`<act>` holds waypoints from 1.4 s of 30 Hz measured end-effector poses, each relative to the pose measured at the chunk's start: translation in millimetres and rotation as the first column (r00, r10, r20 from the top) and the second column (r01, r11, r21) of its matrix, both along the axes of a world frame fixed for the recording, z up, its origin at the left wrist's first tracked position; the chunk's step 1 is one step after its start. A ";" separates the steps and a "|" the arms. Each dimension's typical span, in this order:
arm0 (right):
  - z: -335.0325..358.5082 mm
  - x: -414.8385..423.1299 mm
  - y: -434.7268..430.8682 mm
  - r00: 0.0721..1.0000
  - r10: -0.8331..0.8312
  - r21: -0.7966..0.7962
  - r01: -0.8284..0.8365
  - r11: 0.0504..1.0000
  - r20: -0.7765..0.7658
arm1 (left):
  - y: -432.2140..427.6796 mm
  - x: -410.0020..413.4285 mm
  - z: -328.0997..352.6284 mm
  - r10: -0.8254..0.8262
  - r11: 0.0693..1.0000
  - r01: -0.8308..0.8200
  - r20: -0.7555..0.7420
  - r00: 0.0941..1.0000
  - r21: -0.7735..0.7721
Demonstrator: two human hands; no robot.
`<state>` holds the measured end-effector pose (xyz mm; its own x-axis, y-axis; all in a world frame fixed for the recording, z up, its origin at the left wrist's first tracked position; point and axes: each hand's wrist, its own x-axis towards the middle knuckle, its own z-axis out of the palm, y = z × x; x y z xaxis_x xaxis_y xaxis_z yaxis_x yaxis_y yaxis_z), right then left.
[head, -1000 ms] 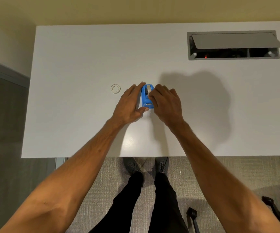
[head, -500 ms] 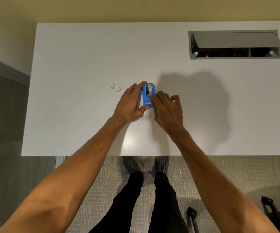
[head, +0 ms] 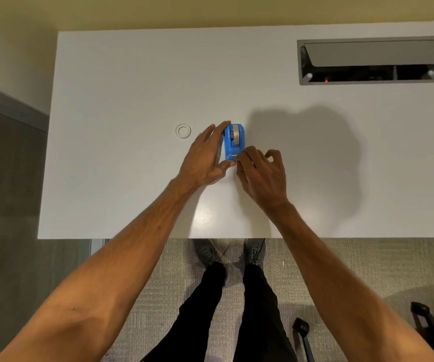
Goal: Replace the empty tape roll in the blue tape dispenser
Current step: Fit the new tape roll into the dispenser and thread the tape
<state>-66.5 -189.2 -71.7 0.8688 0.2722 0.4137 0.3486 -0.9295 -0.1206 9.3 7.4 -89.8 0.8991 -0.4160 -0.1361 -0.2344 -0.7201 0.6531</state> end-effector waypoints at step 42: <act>-4.9 -33.5 10.5 0.977 -0.128 -0.187 0.096 0.978 -0.172 | -5.1 -2.0 14.4 -0.003 0.997 0.011 -0.096 0.995 0.080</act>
